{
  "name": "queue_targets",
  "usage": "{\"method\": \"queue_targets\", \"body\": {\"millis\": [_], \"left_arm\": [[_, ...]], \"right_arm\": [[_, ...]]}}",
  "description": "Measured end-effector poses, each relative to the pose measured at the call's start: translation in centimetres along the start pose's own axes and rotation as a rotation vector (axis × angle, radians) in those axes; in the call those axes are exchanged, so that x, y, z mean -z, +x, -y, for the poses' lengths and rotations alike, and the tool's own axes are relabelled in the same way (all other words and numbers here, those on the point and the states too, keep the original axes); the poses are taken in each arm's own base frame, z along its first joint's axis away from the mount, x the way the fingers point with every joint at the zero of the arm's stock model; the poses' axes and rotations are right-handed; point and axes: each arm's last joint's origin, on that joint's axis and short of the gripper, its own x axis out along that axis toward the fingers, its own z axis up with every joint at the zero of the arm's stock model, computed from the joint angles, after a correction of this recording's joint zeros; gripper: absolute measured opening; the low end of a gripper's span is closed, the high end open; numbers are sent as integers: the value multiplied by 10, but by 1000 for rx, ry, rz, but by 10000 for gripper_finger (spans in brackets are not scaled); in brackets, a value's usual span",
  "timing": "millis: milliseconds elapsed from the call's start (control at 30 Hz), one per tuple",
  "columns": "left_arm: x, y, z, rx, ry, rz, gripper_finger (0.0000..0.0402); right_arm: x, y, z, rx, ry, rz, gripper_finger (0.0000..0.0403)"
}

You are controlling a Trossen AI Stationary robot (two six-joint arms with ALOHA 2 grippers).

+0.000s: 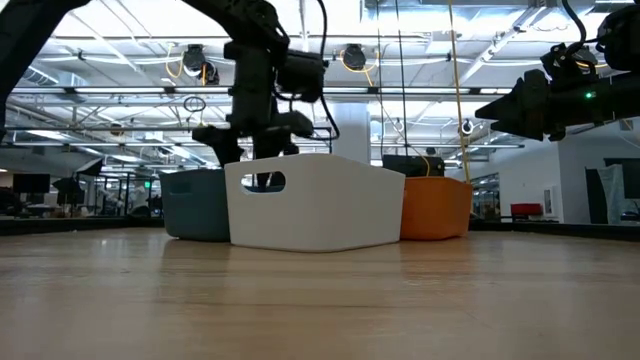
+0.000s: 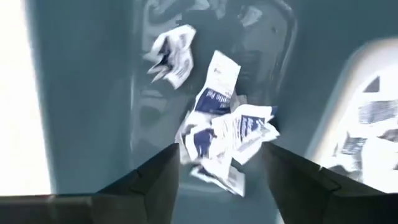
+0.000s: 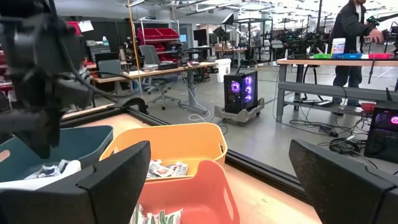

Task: Pick & Place First Aid Supplies
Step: Put the blue alcohol pad into the blue bin

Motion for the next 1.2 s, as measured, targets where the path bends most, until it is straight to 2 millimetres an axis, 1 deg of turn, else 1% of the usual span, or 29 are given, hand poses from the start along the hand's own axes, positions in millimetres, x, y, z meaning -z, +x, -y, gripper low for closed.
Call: {"method": "queue_targets", "body": {"millis": [167, 233, 333, 433, 500, 667, 900, 1067, 1200], "left_arm": [[7, -20, -4, 38, -136, 29, 249], [10, -29, -6, 65, -189, 41, 249], [13, -36, -8, 85, -267, 43, 245], [19, -43, -9, 102, -282, 47, 238], [26, -43, -3, 101, -265, 41, 234], [60, -37, 20, 68, -233, 4, 235], [111, -30, 49, 39, -179, 19, 241], [153, -22, 63, 18, -139, 4, 241], [186, -14, 69, -7, -117, -6, 241]], "right_arm": [[0, 0, 0, 0, 0, 0, 377], [0, 0, 0, 0, 0, 0, 377], [0, 0, 0, 0, 0, 0, 377], [0, 0, 0, 0, 0, 0, 377], [0, 0, 0, 0, 0, 0, 377], [0, 0, 0, 0, 0, 0, 377], [0, 0, 0, 0, 0, 0, 377], [0, 0, 0, 0, 0, 0, 377], [0, 0, 0, 0, 0, 0, 377]]}}
